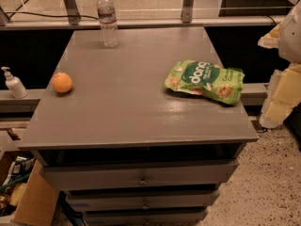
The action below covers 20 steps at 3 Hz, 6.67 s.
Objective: Move green rice chip bag near water bottle
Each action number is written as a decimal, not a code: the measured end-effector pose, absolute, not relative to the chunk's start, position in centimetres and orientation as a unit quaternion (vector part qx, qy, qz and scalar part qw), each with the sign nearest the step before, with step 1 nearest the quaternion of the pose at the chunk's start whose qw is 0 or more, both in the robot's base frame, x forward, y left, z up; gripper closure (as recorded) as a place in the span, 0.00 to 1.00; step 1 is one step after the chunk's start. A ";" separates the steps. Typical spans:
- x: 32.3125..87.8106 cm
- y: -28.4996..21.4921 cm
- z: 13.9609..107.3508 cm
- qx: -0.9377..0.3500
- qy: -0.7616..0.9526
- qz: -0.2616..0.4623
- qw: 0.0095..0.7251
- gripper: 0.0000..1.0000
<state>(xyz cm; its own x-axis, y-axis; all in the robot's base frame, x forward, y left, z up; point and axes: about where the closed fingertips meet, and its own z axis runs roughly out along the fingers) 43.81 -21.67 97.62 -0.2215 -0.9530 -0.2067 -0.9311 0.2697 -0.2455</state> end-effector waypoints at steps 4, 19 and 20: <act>53.7 -22.3 96.1 -0.577 0.768 -0.022 0.276 0.00; 69.3 -12.1 95.1 -0.580 0.736 0.031 0.348 1.00; 71.5 -10.2 94.8 -0.587 0.719 0.028 0.371 1.00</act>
Offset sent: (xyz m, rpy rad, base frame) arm 0.0383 -0.0133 -0.0074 0.1277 -0.0643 -0.0243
